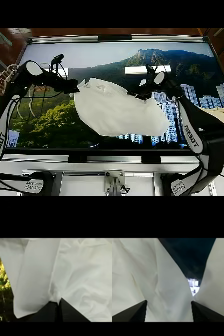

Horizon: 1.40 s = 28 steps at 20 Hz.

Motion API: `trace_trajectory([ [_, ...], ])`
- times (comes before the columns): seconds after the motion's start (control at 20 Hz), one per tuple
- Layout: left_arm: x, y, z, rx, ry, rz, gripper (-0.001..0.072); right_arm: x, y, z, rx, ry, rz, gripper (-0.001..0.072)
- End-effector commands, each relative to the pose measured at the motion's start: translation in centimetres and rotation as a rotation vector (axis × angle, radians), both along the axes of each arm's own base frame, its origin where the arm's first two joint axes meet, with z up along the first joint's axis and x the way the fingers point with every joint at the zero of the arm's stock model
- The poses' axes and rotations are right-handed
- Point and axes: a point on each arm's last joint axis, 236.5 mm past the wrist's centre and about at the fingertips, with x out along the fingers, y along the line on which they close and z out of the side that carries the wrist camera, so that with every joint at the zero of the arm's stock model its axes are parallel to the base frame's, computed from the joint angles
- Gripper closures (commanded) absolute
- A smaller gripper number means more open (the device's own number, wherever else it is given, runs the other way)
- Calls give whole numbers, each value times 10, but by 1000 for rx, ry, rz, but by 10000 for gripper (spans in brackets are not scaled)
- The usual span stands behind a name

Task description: Fold the shirts.

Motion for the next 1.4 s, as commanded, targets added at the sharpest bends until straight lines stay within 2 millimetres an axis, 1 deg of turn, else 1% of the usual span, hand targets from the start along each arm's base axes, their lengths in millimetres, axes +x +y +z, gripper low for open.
trace_trajectory([
  [0.0,-3,-3,29,-4,-73,-14,666,-24,15,-31,-31,100,117,172],
  [0.05,-4,-3,33,-6,-80,-15,666,-28,17,-33,-33,110,127,436],
  [0.1,-4,-3,36,-4,-91,-21,666,-27,18,-29,-27,109,128,635],
  [0.15,-5,-3,40,10,-119,-52,666,-24,20,-21,-26,93,148,639],
  [0.2,-5,-2,44,24,-149,-82,665,-18,22,-6,-27,50,188,639],
  [0.25,-5,-1,51,36,-180,-109,666,-7,21,14,-43,-8,208,639],
  [0.3,-2,0,61,45,-216,-128,666,9,14,42,-86,-94,216,640],
  [0.35,5,1,79,43,-262,-122,666,26,5,76,-133,-195,210,639],
  [0.4,14,4,103,40,-320,-112,666,44,-6,120,-187,-318,193,640],
  [0.45,24,7,138,33,-402,-93,666,55,-18,167,-235,-434,168,639],
  [0.5,31,10,176,16,-485,-68,666,60,-30,221,-271,-551,124,639],
  [0.55,33,10,220,-8,-581,-53,665,56,-42,272,-290,-652,79,640],
  [0.6,30,7,263,-42,-672,-53,666,45,-51,314,-293,-726,39,640],
  [0.65,22,3,298,-72,-745,-59,666,28,-59,348,-283,-775,0,639],
  [0.7,12,-3,326,-109,-801,-72,666,6,-65,375,-260,-795,-32,640],
  [0.75,2,-9,340,-139,-832,-92,666,-18,-70,388,-241,-772,-55,639],
  [0.8,-7,-14,342,-137,-844,-134,666,-39,-76,390,-232,-720,-73,639],
  [0.85,-14,-17,332,-95,-843,-196,666,-59,-83,382,-235,-637,-103,639],
  [0.9,-21,-21,311,-37,-823,-284,666,-79,-90,364,-246,-524,-131,639],
  [0.95,-27,-21,280,8,-750,-352,666,-95,-96,344,-284,-433,-142,639],
  [1.0,-29,-17,246,33,-644,-373,667,-107,-99,320,-349,-370,-137,639],
  [1.05,-35,-13,208,57,-531,-400,667,-117,-103,297,-417,-325,-148,639],
  [1.1,-39,-9,175,73,-440,-407,668,-128,-103,268,-477,-277,-164,639],
  [1.15,-43,-7,142,70,-357,-408,668,-142,-99,235,-505,-229,-195,639],
  [1.2,-49,-9,108,61,-276,-409,668,-156,-89,200,-500,-182,-210,639],
  [1.25,-58,-11,77,52,-201,-412,668,-175,-76,162,-471,-126,-226,639],
  [1.3,-72,-15,44,44,-120,-421,668,-193,-61,129,-421,-69,-236,639],
  [1.35,-89,-21,16,39,-46,-438,668,-213,-44,100,-360,-13,-237,638],
])
